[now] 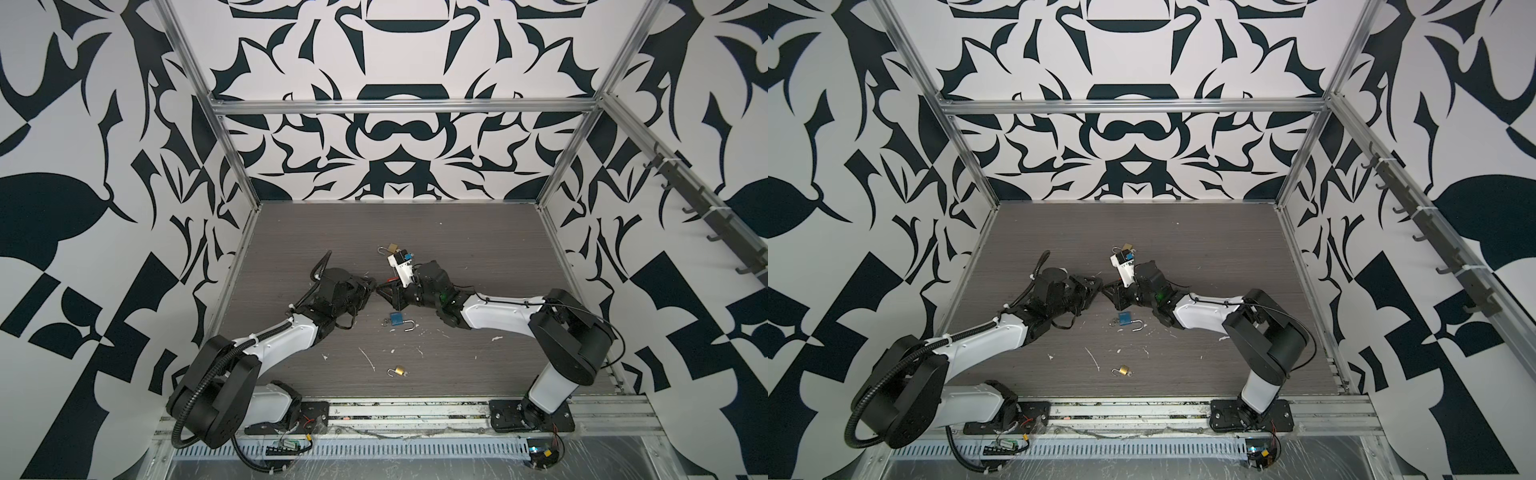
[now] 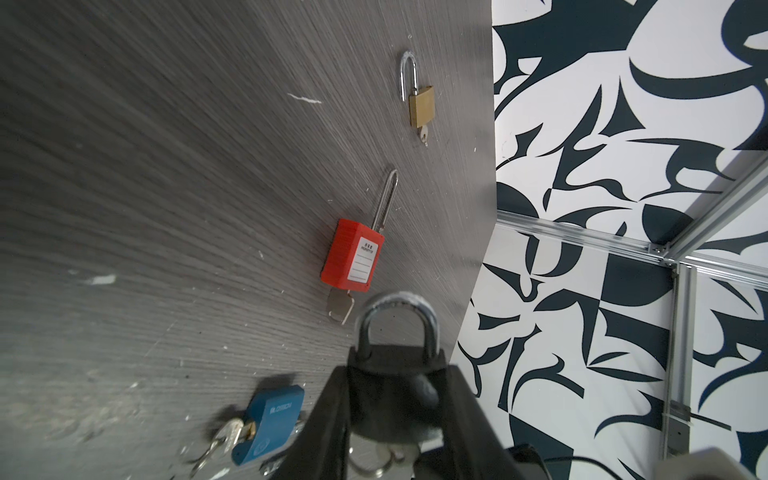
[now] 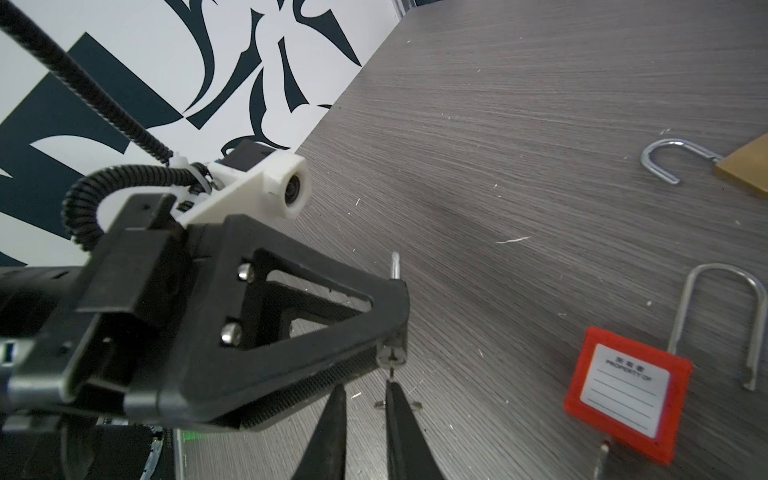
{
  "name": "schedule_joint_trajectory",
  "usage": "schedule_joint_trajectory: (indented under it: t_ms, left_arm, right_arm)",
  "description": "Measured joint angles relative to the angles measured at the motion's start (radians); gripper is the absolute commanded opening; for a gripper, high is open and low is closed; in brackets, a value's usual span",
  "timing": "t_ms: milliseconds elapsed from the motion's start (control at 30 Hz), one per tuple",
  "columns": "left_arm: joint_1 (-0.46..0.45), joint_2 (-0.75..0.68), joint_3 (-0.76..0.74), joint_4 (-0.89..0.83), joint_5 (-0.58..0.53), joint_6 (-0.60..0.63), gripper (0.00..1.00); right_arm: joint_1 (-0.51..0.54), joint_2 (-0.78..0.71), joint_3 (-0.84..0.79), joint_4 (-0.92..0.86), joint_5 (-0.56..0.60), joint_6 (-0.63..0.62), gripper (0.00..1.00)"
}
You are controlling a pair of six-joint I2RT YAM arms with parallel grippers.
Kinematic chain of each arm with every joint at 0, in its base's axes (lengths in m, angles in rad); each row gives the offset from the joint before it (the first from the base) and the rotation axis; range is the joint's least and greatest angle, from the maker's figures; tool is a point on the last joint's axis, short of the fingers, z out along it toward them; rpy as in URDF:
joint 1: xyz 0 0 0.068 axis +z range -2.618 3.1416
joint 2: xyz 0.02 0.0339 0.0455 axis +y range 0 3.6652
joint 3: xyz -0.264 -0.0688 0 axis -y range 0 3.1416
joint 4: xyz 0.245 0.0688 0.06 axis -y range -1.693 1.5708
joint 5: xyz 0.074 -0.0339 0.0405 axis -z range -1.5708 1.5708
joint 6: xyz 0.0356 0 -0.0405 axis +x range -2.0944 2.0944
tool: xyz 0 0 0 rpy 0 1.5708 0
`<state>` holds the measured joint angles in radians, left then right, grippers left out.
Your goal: Lock with the key
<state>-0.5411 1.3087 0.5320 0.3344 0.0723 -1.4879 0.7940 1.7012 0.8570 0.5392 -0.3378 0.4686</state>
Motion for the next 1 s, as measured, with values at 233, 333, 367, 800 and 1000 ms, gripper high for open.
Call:
schedule_joint_trajectory:
  t_ms: [233, 333, 367, 800, 1000]
  left_arm:
    - [0.002, 0.000, 0.000, -0.003, 0.001, 0.000, 0.00]
    - [0.002, 0.000, 0.000, -0.002, 0.001, 0.000, 0.00]
    - [0.002, 0.000, 0.000, -0.002, 0.002, 0.000, 0.00]
    - [0.002, 0.000, 0.000, -0.002, 0.003, 0.000, 0.00]
    - [0.002, 0.000, 0.000, -0.002, 0.003, 0.000, 0.00]
  right_arm:
    - [0.000, 0.009, 0.002, 0.005, 0.002, 0.001, 0.24]
    - [0.000, 0.009, 0.002, 0.004, 0.010, -0.001, 0.25]
    - [0.000, 0.009, 0.002, 0.004, 0.013, -0.001, 0.25]
    - [0.000, 0.010, 0.002, 0.003, 0.031, 0.002, 0.24]
    - [0.000, 0.027, 0.009, 0.004, 0.018, 0.011, 0.21]
